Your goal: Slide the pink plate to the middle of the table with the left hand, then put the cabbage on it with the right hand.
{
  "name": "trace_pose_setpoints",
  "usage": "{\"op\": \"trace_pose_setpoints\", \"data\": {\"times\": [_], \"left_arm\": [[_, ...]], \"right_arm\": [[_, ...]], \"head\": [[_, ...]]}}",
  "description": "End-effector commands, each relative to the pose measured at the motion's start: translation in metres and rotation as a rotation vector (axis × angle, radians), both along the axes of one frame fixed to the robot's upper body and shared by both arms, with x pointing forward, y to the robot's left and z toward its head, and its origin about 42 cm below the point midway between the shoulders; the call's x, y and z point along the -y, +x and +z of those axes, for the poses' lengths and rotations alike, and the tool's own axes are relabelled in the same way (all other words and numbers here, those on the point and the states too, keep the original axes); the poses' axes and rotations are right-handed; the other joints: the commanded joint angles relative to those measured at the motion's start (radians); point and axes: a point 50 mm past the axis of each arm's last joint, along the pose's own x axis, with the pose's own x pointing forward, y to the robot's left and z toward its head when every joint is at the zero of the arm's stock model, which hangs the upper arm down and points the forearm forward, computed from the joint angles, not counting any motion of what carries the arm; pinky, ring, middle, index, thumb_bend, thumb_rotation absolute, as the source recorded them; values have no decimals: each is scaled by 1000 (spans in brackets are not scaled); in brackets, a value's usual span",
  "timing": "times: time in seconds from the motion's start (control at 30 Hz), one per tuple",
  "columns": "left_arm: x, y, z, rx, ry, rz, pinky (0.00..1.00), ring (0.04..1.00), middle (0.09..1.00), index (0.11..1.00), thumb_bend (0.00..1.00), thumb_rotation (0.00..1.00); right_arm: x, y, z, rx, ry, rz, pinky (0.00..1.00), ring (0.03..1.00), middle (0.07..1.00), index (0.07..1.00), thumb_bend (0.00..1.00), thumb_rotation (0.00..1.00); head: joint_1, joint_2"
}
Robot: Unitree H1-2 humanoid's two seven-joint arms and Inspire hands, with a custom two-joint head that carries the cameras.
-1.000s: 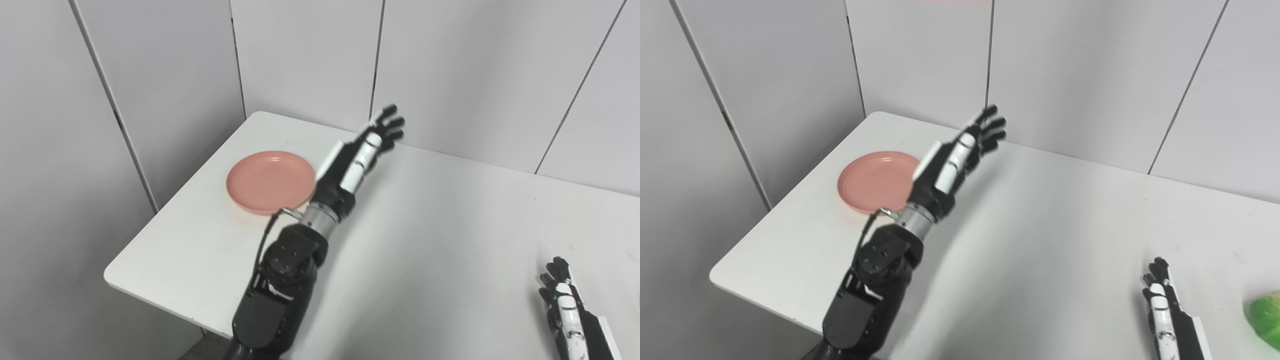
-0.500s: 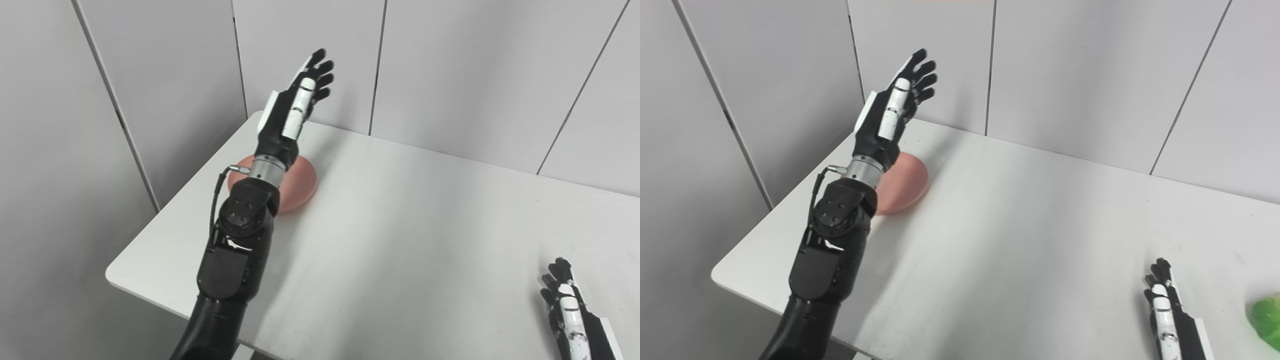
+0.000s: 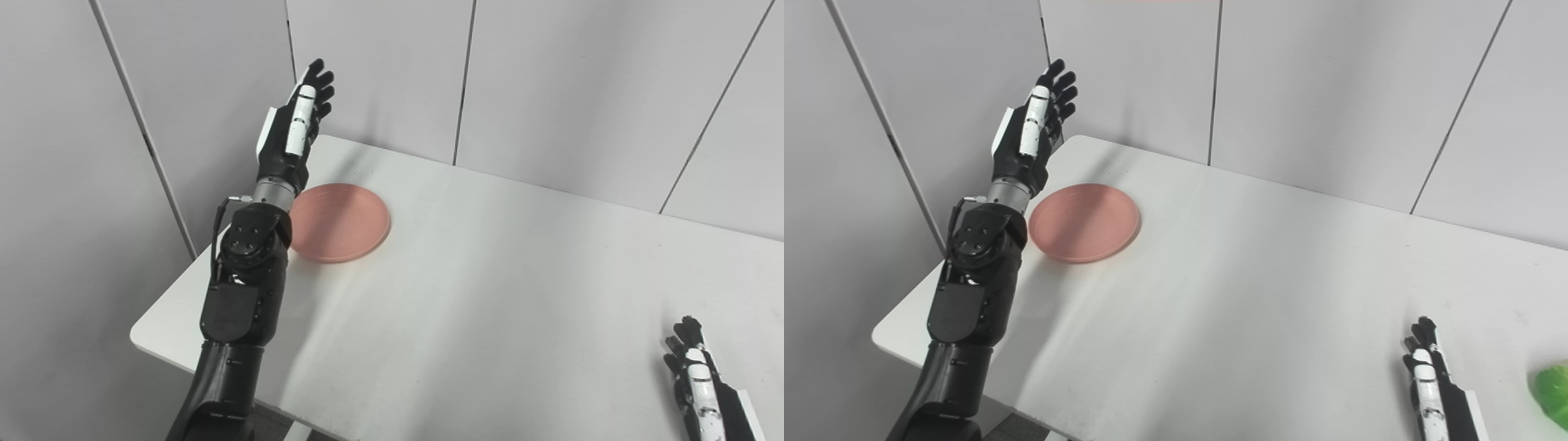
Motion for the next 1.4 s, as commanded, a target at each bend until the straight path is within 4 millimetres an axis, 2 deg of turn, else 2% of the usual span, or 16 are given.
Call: {"op": "trace_pose_setpoints", "data": {"times": [0.0, 0.17, 0.37, 0.8, 0.93, 1.1, 1.37], "left_arm": [[-13, 2, 24, 62, 21, 22, 969, 964, 955, 948, 471, 1000], [-34, 2, 7, 25, -30, 49, 965, 972, 963, 957, 459, 1000], [-51, 3, -6, 2, -73, 82, 964, 961, 956, 950, 445, 1000], [-72, 5, -35, -67, -137, 139, 943, 948, 941, 931, 434, 1000], [-82, 6, -42, -95, -156, 155, 968, 960, 951, 945, 460, 1000], [-95, 8, -51, -121, -182, 198, 956, 942, 931, 929, 444, 1000], [-101, 6, -66, -165, -210, 202, 965, 955, 934, 933, 442, 1000]], "right_arm": [[-1, 2, 5, 6, 6, 9, 1000, 1000, 1000, 1000, 55, 1000], [0, 2, 5, 8, 4, 13, 1000, 1000, 1000, 1000, 51, 1000], [-1, 1, 7, -2, 10, 9, 1000, 1000, 1000, 1000, 59, 1000], [1, 0, 8, 6, 1, 13, 1000, 1000, 1000, 1000, 57, 1000], [0, -1, 9, 4, 8, 13, 1000, 1000, 1000, 1000, 59, 1000], [-2, -1, 10, 3, 13, 8, 1000, 1000, 1000, 1000, 55, 1000], [-2, -1, 10, 7, 20, 13, 1000, 1000, 1000, 1000, 54, 1000]], "head": [[0, -1], [3, 0], [3, 4], [6, 13], [4, 14], [5, 17], [4, 21]]}}
